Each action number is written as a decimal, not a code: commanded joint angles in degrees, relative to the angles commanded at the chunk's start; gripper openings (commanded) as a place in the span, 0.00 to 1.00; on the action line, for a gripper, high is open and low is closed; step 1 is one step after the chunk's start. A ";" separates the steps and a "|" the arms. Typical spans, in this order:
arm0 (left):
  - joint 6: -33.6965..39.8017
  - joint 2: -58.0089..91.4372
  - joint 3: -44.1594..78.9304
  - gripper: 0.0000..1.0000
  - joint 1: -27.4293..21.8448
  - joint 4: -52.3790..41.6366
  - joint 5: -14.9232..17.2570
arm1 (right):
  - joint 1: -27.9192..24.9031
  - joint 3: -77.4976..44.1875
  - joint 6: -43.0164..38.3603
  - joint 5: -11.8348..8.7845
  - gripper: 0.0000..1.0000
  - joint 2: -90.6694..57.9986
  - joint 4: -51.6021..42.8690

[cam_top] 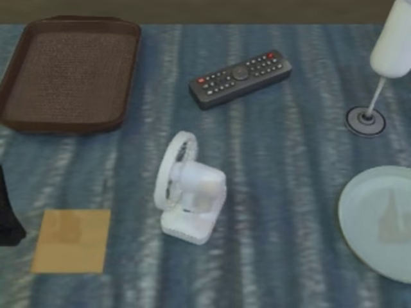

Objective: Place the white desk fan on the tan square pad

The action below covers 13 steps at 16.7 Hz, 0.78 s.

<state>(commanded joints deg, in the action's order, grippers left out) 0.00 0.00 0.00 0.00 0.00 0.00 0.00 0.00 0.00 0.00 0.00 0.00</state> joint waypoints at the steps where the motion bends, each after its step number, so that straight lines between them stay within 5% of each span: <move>1: 0.00 0.00 0.00 1.00 0.00 0.00 0.00 | 0.00 0.00 0.00 0.00 1.00 0.00 0.00; 7: 1.05 8.98 8.80 1.00 -3.59 -8.11 0.33 | 0.00 0.00 0.00 0.00 1.00 0.00 0.00; 13: 4.34 38.06 36.27 1.00 -12.47 -30.01 0.28 | 0.00 0.00 0.00 0.00 1.00 0.00 0.00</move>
<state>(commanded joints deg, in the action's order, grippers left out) 4.34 38.06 36.27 -12.47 -30.01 0.28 0.00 0.00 0.00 0.00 0.00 0.00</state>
